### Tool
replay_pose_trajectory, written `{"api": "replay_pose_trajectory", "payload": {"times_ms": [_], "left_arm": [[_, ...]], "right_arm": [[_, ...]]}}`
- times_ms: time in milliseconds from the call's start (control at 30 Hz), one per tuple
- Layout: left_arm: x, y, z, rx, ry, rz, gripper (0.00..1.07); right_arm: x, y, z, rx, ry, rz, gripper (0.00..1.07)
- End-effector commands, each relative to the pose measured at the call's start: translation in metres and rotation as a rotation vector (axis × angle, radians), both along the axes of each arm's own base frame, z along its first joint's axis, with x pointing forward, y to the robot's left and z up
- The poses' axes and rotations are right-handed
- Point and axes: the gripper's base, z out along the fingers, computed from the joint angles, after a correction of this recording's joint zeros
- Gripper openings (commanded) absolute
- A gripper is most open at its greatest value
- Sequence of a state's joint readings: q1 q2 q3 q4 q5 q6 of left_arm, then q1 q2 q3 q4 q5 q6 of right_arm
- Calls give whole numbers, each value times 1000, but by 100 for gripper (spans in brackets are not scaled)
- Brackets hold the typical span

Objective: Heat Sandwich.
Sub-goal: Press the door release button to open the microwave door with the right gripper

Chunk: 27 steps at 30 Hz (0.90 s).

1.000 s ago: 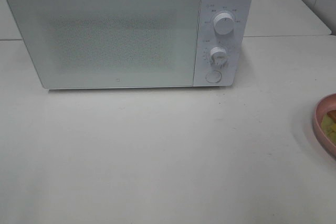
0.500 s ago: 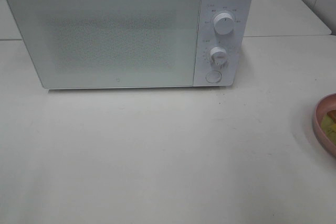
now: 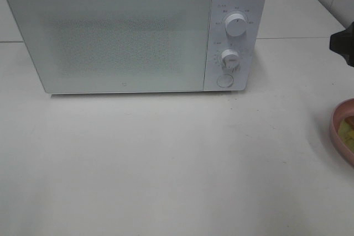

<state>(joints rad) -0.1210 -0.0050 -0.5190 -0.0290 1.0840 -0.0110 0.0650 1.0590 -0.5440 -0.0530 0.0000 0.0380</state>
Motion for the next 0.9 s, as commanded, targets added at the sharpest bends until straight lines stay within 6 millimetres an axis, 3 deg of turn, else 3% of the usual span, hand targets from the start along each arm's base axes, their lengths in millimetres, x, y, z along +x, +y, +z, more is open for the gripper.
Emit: {"api": "replay_pose_trajectory", "payload": {"times_ms": [33, 200, 567, 900], "left_arm": [[-3, 0, 0, -13, -34, 3, 100], [-3, 0, 0, -13, -34, 3, 100], [-3, 0, 0, -13, -34, 3, 100], [-3, 0, 0, -13, -34, 3, 100]], "right_arm": [[13, 0, -6, 11, -39, -3, 76], [20, 1, -20, 29, -128, 0, 76], [11, -5, -56, 104, -198, -108, 76], [7, 28, -73, 45, -232, -23, 76]]}}
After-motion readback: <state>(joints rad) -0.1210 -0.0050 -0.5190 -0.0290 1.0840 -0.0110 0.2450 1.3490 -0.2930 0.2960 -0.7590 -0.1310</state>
